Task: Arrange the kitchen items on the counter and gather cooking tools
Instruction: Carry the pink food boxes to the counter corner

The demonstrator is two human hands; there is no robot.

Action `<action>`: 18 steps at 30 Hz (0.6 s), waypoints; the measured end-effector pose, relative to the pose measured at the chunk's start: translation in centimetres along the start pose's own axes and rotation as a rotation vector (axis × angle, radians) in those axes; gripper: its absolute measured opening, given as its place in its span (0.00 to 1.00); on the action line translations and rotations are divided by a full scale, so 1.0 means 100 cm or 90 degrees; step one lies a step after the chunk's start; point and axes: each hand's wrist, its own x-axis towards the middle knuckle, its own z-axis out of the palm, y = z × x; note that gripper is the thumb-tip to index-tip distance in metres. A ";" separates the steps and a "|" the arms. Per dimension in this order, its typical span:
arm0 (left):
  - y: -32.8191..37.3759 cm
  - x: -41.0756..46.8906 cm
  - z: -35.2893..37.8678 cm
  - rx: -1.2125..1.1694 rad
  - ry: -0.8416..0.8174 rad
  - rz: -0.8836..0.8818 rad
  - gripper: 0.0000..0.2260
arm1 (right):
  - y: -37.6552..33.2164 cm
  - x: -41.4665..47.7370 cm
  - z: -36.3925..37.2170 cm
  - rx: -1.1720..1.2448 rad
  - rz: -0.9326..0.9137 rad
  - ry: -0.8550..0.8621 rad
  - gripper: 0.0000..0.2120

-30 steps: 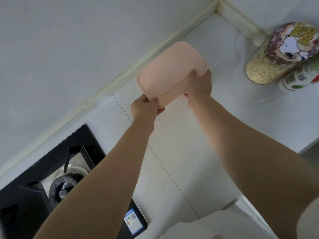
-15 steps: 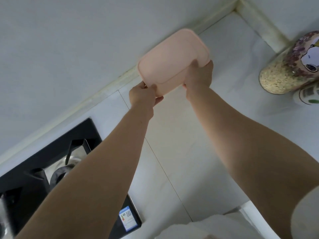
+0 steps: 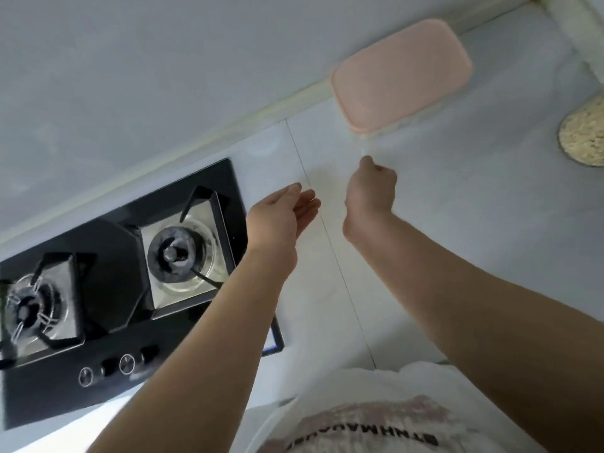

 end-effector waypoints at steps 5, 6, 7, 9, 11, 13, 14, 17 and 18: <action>-0.005 -0.033 -0.086 -0.124 0.030 0.014 0.07 | 0.046 -0.074 0.013 -0.103 -0.047 -0.111 0.10; -0.007 -0.040 -0.104 -0.147 0.034 0.019 0.08 | 0.055 -0.091 0.016 -0.120 -0.052 -0.136 0.10; -0.008 -0.049 -0.127 -0.171 0.042 0.029 0.08 | 0.068 -0.111 0.021 -0.137 -0.057 -0.162 0.10; -0.012 -0.068 -0.172 -0.214 0.065 0.044 0.08 | 0.096 -0.150 0.030 -0.173 -0.067 -0.215 0.07; -0.021 -0.092 -0.227 -0.263 0.105 0.062 0.07 | 0.132 -0.194 0.041 -0.222 -0.084 -0.266 0.07; -0.030 -0.116 -0.277 -0.306 0.153 0.065 0.07 | 0.166 -0.234 0.049 -0.265 -0.088 -0.298 0.08; -0.036 -0.128 -0.301 -0.325 0.175 0.060 0.07 | 0.182 -0.255 0.051 -0.279 -0.082 -0.313 0.10; -0.056 -0.166 -0.385 -0.397 0.239 0.066 0.07 | 0.243 -0.323 0.058 -0.307 -0.063 -0.388 0.14; -0.066 -0.182 -0.418 -0.429 0.264 0.078 0.06 | 0.269 -0.350 0.060 -0.331 -0.056 -0.418 0.13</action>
